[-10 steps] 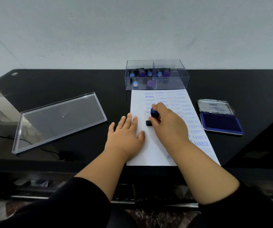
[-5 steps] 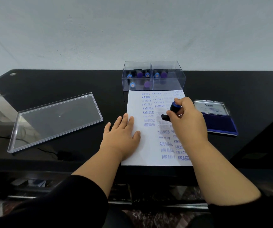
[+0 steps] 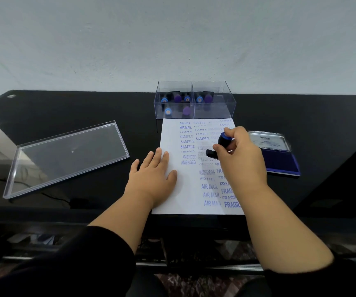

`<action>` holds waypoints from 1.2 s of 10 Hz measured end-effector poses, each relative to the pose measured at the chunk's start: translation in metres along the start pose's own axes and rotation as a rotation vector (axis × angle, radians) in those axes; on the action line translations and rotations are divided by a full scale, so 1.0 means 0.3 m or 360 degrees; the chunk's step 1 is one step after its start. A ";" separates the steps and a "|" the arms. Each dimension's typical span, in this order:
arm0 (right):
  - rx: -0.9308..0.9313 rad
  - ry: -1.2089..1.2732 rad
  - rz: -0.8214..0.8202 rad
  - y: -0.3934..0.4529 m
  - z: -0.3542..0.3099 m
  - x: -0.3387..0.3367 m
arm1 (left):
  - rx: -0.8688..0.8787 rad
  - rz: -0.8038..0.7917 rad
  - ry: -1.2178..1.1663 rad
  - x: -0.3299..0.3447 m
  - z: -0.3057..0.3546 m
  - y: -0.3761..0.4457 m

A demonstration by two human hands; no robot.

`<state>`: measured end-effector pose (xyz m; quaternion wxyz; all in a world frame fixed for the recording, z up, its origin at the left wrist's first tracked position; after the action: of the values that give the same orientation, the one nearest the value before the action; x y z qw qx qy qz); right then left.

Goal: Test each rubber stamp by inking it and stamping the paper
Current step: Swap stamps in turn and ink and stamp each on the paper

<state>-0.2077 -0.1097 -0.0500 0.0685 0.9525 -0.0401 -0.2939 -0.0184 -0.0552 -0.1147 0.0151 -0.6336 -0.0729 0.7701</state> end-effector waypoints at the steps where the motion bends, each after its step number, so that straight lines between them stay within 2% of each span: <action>1: -0.0001 -0.0011 -0.0007 -0.002 0.001 0.001 | -0.0001 0.0003 -0.0002 0.000 0.000 0.001; 7: 0.0050 -0.0091 0.0006 0.025 0.025 -0.024 | 0.0001 -0.0011 0.0002 0.002 -0.005 0.004; 12: 0.0245 -0.0304 0.0325 0.063 0.166 -0.231 | -0.0014 0.0040 0.0000 0.005 -0.012 0.008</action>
<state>-0.2938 -0.1255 -0.0495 0.0207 0.9137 -0.1654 -0.3707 -0.0151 -0.0570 -0.1171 0.0025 -0.6346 -0.0683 0.7698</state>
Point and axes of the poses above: each hand's wrist, its own y-axis towards the middle knuckle, its own x-axis out of the palm, z = x × y, the point moved 7 cm from there along y, towards the middle knuckle, and after that the axes turned 9 degrees about x, right-handed, at the moved point
